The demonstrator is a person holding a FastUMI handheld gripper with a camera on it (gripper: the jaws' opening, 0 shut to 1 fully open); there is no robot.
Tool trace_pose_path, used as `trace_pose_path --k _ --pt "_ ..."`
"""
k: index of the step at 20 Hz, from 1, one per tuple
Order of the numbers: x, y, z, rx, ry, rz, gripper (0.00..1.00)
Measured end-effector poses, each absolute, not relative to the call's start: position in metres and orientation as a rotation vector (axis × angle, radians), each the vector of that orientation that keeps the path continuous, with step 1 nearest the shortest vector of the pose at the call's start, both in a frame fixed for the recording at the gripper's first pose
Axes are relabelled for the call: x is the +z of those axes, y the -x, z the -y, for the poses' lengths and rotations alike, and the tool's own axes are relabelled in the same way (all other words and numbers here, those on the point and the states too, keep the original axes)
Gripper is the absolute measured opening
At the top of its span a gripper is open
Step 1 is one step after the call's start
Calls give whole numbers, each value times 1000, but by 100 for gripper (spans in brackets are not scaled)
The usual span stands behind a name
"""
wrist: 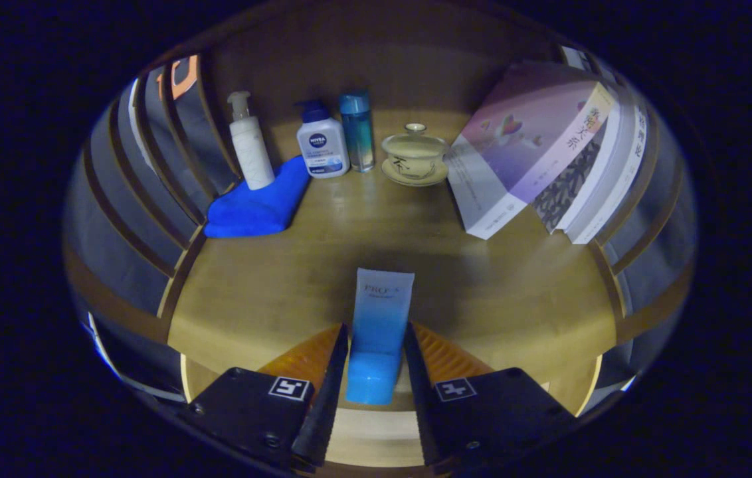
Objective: Pull open the drawer, take out the items inside it, and place them on the countertop above the cabinet.
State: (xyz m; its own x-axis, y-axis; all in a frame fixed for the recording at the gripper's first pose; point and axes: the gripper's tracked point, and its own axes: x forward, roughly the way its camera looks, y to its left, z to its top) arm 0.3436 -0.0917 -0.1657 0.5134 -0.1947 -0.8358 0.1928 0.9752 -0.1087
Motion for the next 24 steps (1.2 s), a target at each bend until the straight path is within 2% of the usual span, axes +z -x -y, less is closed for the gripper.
trace_pose_path --k 3,10,11,12,19,22,24 --pt "-149 -326 74 -174 21 -968 63" --pt "-116 -250 27 -60 57 -877 64" --pt "-111 -239 23 -52 63 -860 70" --pt "-107 -226 19 -43 67 -841 81" --pt "-88 -140 9 24 31 -671 83" --pt "-96 -104 16 22 12 -625 99" --pt "-102 -81 20 5 12 -576 98"
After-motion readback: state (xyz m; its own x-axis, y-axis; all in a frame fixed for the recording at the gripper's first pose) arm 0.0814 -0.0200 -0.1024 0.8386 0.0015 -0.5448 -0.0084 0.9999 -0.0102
